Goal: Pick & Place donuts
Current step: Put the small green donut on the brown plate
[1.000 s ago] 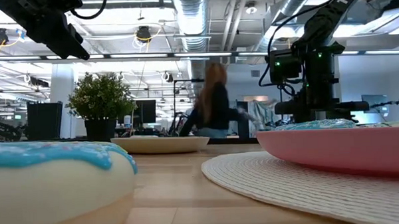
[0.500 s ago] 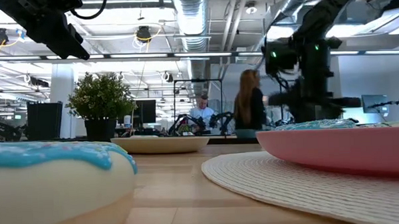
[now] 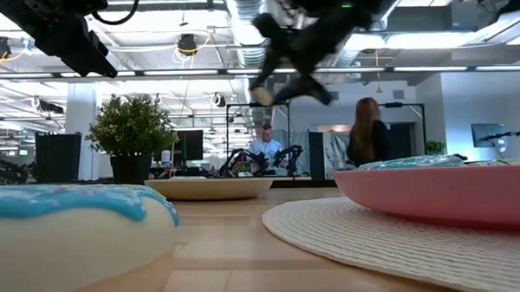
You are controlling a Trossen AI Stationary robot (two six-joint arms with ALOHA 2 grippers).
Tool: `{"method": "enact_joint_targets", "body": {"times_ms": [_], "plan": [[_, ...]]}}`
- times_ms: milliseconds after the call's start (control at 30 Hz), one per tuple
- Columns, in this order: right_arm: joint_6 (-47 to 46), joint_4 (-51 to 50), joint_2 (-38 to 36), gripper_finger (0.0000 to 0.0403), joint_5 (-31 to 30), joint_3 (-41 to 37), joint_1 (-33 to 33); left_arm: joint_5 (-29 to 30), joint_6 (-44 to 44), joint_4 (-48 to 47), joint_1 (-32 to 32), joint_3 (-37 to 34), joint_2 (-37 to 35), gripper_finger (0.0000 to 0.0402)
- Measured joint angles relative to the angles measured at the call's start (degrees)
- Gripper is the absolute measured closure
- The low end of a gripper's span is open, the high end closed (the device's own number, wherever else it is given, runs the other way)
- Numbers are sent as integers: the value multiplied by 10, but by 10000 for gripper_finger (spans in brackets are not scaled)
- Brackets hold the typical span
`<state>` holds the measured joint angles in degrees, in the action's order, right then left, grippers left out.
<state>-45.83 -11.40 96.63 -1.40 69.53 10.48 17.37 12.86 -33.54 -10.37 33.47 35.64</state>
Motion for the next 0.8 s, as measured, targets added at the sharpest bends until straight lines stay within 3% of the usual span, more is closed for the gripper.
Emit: {"method": "enact_joint_targets", "body": {"times_ms": [267,433,600,800], "plan": [[103,-264,224,230,1,313,5,0,1,0,0,0,0,401],[158,-371,342,230,0,465,5,0,1,0,0,0,0,401],[163,-423,415,230,1,550,9,0,1,0,0,0,0,401],[163,-460,455,230,-1,579,14,0,3,0,0,0,0,401]]}}
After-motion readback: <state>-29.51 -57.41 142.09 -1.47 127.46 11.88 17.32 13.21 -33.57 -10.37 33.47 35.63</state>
